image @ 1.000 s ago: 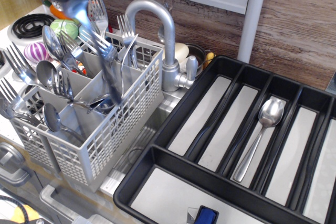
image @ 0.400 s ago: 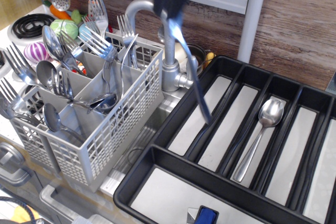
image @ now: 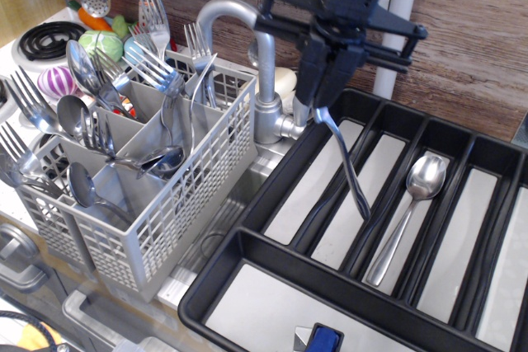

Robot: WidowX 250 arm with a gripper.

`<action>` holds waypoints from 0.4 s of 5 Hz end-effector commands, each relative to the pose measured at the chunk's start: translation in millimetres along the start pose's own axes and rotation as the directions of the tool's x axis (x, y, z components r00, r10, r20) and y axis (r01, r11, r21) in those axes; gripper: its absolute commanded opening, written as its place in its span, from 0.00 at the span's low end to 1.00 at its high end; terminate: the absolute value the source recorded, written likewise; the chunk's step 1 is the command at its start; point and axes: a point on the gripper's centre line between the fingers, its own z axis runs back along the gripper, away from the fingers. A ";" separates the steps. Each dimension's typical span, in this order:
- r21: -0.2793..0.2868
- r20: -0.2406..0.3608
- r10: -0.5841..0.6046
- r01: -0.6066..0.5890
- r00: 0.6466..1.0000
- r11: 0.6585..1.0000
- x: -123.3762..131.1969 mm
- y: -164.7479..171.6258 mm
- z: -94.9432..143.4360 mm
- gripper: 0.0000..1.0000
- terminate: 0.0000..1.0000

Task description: Put big spoon from basket to tray

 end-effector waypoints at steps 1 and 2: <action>-0.031 -0.014 -0.055 0.055 0.998 0.998 8.0 -23.8 -1.1 0.00 0.00; 0.064 0.004 -0.092 0.092 0.996 0.994 5.8 -36.2 -13.0 0.00 0.00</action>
